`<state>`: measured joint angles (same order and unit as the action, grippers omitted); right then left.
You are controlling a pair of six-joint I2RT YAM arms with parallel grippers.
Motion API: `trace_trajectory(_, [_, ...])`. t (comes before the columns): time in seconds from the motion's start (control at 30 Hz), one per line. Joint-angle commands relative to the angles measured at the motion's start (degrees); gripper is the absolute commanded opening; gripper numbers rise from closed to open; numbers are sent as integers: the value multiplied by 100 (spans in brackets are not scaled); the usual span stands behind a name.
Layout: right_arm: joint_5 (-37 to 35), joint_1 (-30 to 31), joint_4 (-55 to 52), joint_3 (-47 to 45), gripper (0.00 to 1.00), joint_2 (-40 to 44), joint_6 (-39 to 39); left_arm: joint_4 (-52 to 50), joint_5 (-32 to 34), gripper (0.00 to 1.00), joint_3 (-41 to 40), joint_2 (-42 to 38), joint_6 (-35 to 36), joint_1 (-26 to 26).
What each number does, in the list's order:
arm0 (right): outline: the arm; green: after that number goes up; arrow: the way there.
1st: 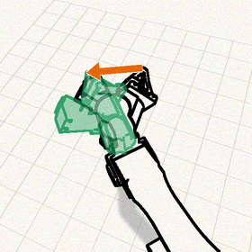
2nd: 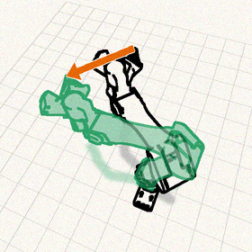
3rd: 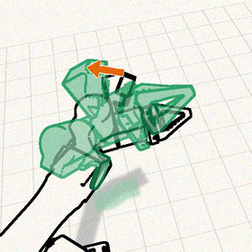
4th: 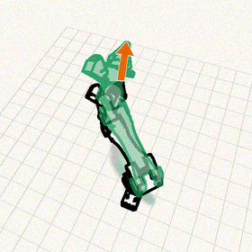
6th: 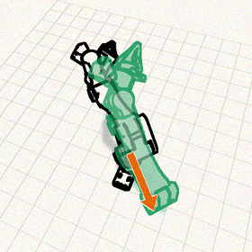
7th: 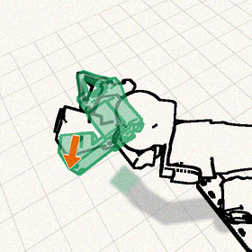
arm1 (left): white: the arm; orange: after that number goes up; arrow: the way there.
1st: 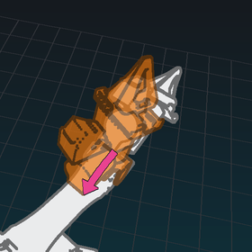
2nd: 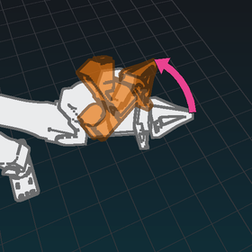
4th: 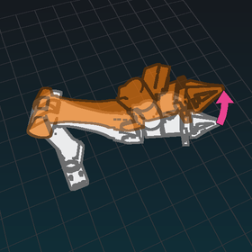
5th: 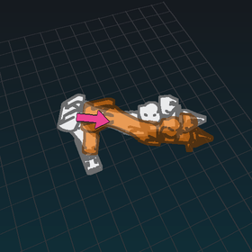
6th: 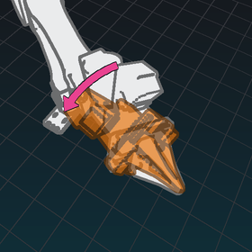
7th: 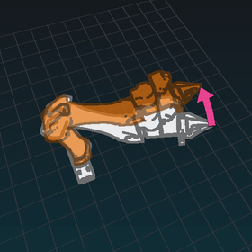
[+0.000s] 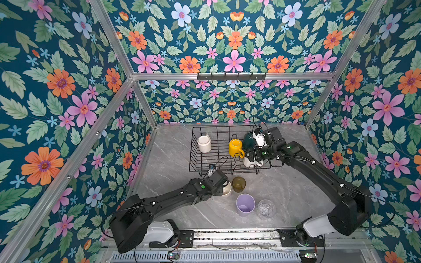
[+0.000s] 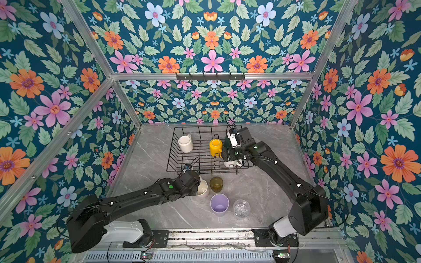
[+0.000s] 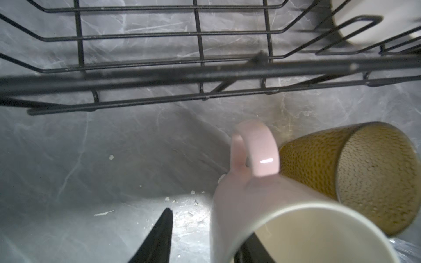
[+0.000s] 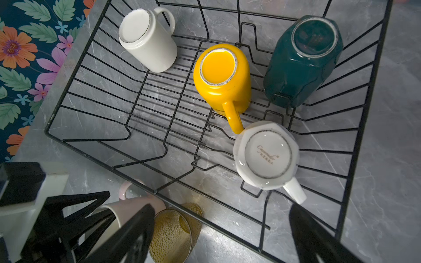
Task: Load cups into a dish rack
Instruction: Pick up the cup from the center of the table.
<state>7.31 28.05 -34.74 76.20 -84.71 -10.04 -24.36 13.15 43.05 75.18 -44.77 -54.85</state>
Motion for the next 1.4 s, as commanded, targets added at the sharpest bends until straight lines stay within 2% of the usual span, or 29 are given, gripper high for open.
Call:
trace_trajectory(0.0, [33,7,71,-10,92,-11,63,-149,73,41,-29,8,59,1])
trace_trajectory(0.2, [95,6,88,-18,92,-2,52,-37,48,19,-137,-47,40,8])
trace_trajectory(0.3, [104,-4,90,-18,92,11,50,-1,17,15,-193,-137,43,9])
trace_trajectory(0.47, [163,-8,116,-18,91,24,32,-42,22,1,-254,-424,48,11])
trace_trajectory(0.63, [337,-38,186,-18,92,33,-23,-86,65,0,-396,-1048,134,9])
trace_trajectory(0.77, [754,-119,339,-39,92,103,-149,15,391,0,-598,-2005,429,9])
trace_trajectory(1.0, [2014,-343,833,-191,92,390,-512,1584,631,0,-1084,-3666,1937,9])
trace_trajectory(1.2, [3366,-493,1496,-425,92,599,-869,2946,443,0,-1430,-3992,3317,9])
trace_trajectory(1.37, [4449,-644,2208,-662,92,607,-1285,3916,-172,0,-1554,-3839,3730,255])
